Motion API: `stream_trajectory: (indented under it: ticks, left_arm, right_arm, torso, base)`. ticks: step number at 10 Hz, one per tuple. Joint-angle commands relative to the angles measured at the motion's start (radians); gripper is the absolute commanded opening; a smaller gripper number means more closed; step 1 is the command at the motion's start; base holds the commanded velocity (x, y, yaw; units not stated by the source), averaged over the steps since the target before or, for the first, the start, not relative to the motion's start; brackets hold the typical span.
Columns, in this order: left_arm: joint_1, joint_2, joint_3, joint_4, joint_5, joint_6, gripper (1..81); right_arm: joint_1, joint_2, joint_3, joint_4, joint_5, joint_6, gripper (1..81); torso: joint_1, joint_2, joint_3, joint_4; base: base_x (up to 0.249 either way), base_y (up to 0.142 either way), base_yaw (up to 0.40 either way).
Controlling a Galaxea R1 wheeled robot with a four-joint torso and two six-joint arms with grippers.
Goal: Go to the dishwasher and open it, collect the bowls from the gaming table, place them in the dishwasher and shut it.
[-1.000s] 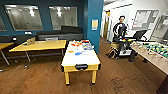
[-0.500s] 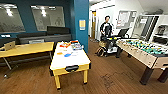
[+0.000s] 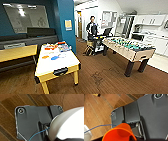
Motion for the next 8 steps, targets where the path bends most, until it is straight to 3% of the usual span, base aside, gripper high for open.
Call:
stream_trajectory:
  ticks: [1, 8]
  left_arm:
    - [-0.047, -0.021, 0.022, 0.01, 0.01, 0.001, 1.0]
    - [-0.047, -0.024, 0.036, 0.01, 0.01, 0.001, 1.0]
  right_arm:
    - [0.043, -0.005, 0.009, -0.025, -0.025, -0.004, 1.0]
    - [0.044, 0.001, 0.004, -0.026, -0.025, -0.004, 1.0]
  torso:
    - [0.0, 0.0, 0.0, 0.0]
    - [0.0, 0.0, 0.0, 0.0]
  base:
    - [0.0, 0.0, -0.392]
    - [0.0, 0.0, -0.392]
